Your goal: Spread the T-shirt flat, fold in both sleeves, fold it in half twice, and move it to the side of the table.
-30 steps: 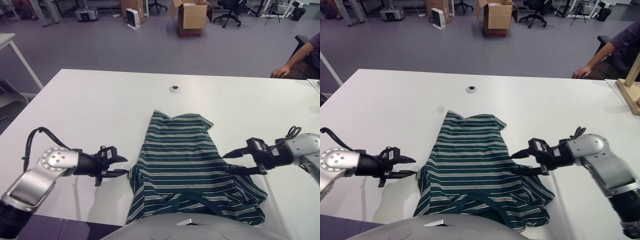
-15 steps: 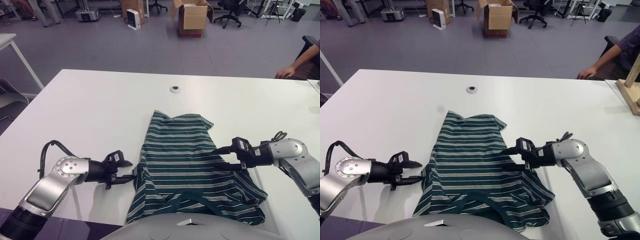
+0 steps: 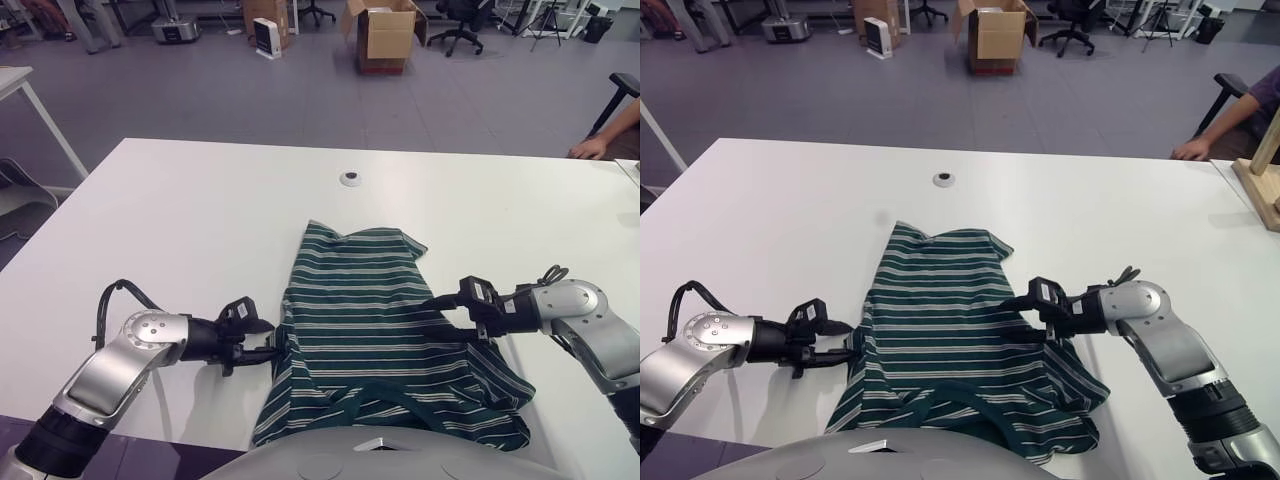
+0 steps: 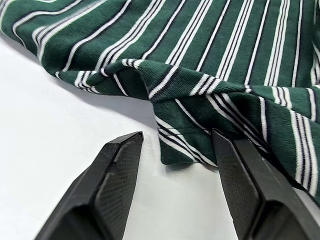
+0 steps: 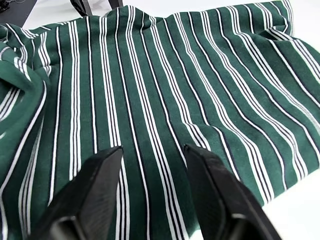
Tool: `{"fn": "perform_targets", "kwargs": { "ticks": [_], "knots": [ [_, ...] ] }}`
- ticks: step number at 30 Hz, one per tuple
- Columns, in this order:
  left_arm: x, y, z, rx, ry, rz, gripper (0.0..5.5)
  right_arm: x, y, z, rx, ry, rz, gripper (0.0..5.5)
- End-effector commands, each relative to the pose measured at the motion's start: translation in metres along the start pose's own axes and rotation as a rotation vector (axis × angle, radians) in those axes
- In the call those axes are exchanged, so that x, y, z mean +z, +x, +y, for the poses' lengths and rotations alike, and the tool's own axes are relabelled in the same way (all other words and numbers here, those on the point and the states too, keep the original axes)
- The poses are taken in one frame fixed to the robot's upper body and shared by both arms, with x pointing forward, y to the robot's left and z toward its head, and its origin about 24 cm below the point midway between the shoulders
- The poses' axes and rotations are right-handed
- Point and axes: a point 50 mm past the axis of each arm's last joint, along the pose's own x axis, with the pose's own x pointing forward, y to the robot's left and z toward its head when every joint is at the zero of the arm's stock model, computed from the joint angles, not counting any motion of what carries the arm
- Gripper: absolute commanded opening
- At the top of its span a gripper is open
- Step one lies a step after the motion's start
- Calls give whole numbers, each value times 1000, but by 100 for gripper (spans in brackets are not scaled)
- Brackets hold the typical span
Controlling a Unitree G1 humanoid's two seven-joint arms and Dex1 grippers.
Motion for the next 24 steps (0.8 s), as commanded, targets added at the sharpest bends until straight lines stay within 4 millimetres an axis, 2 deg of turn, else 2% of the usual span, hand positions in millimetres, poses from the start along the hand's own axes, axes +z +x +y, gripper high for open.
{"fn": "perform_targets", "kwargs": {
  "ticks": [1, 5, 8, 11, 13, 15, 17, 19, 21, 22, 24],
  "knots": [
    [-18, 0, 5, 57, 15, 121, 252, 0, 3, -3, -4, -37, 27, 228],
    [-36, -24, 7, 69, 53, 283, 252, -6, 14, -6, -39, -146, 98, 228],
    [-55, -51, 23, 152, 127, 474, 252, 6, 26, -6, -78, -207, 45, 228],
    [-60, -64, 36, 227, 171, 530, 252, 12, 32, -6, -103, -240, 27, 228],
    [-50, -62, 44, 271, 175, 458, 252, 9, 37, -1, -86, -255, 55, 228],
    [-31, -57, 50, 315, 129, 299, 252, 7, 44, 7, -63, -257, 50, 228],
    [-12, -55, 49, 305, 56, 137, 252, 16, 49, 14, -53, -249, -13, 228],
    [-4, -64, 52, 317, 55, 102, 252, 26, 52, 15, -56, -247, -80, 228],
    [3, -75, 66, 380, 77, 95, 252, 27, 57, 13, -48, -266, -77, 228],
    [9, -77, 70, 399, 85, 74, 252, 25, 60, 13, -34, -272, -58, 228],
    [23, -68, 73, 393, 95, -5, 252, 12, 65, 15, 10, -302, 30, 228]
  ]
}}
